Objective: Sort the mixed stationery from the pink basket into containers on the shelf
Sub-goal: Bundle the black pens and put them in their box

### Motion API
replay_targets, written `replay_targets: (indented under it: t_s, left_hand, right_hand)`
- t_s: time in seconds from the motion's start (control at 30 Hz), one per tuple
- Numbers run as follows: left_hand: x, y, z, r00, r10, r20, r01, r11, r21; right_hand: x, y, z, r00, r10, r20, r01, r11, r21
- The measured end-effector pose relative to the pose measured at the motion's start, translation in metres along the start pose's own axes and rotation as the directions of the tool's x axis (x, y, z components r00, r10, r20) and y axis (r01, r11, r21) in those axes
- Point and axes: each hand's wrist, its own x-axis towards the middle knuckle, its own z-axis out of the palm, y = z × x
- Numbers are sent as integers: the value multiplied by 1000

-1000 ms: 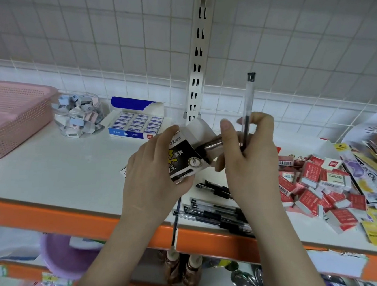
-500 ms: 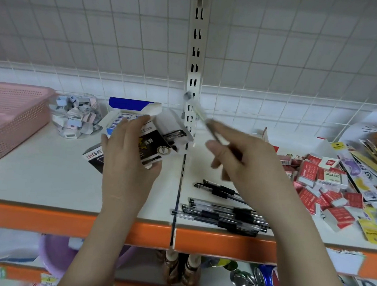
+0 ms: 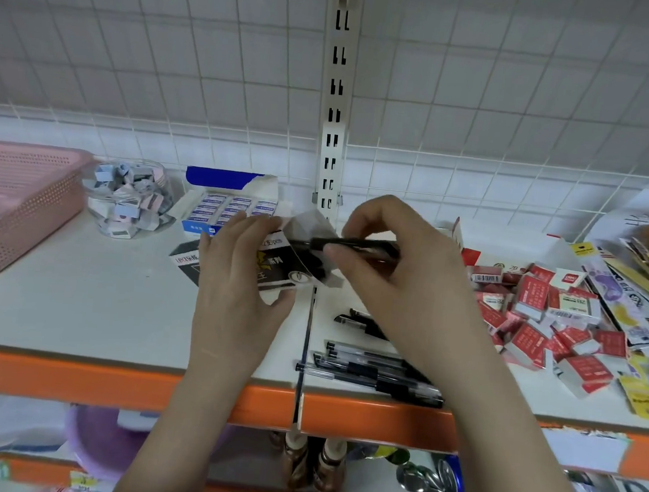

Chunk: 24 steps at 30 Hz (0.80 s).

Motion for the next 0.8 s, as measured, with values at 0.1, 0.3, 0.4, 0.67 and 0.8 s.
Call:
replay_targets:
  t_s: [0.1, 0.3, 0.4, 0.67, 0.8]
  left_hand:
    - [-1, 7, 3, 1000, -7, -1, 7, 999, -47]
    - [6, 6, 7, 972, -135, 193, 167, 974, -156]
    - [4, 14, 3, 977, -168, 134, 196, 952, -237]
    - [9, 12, -6, 972, -157, 176, 217, 886, -410]
    - [9, 10, -7, 959, -109, 262, 228, 846, -482]
  right_hand:
    - [-1, 3, 17, 999, -9, -37, 16, 977, 215]
    - [6, 28, 37, 955, -199, -219, 200, 980, -20]
    - [7, 38, 33, 977, -201, -67, 202, 979, 8]
    - [-3, 42, 35, 964, -150, 221, -17, 791, 611]
    - [1, 47, 27, 937, -138, 320, -140, 693, 708]
